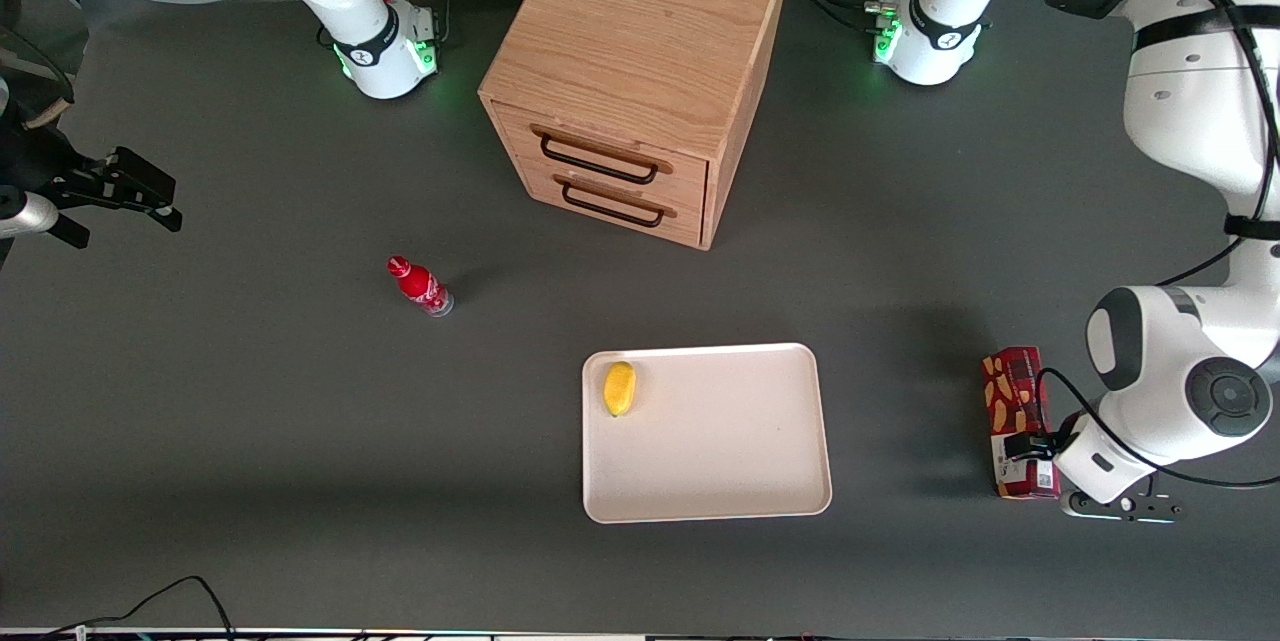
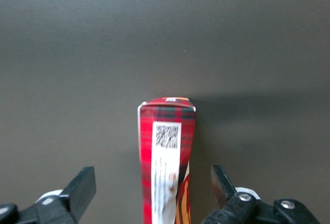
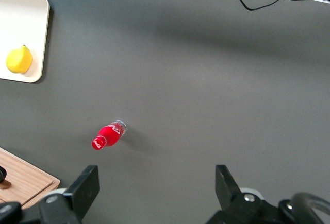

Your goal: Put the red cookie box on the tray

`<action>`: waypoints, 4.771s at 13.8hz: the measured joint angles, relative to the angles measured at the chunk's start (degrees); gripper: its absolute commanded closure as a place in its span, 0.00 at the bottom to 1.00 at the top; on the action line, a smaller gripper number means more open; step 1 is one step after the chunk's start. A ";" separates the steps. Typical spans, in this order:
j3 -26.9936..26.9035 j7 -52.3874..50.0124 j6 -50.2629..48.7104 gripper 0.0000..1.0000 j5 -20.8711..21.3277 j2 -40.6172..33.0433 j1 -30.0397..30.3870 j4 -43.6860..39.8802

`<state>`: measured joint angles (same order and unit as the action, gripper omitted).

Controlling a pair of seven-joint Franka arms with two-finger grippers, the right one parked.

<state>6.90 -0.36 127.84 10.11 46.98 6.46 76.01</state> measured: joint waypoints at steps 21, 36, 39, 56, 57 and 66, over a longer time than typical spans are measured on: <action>13.81 -8.33 -35.03 1.00 2.41 -16.36 -3.05 -13.50; 13.77 -29.69 -4.98 1.00 14.32 8.13 -16.85 -12.00; 10.91 -29.94 -1.77 1.00 14.37 10.20 -19.29 -12.17; 12.17 -12.69 -22.54 0.00 4.52 -17.88 -6.43 -0.23; 12.16 -9.26 -23.66 0.00 2.54 -22.06 -3.80 3.45; 12.24 8.74 -31.21 0.00 -8.49 -47.39 9.48 19.45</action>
<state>19.13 8.38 96.63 1.62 -0.40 15.94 95.45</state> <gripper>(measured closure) 0.000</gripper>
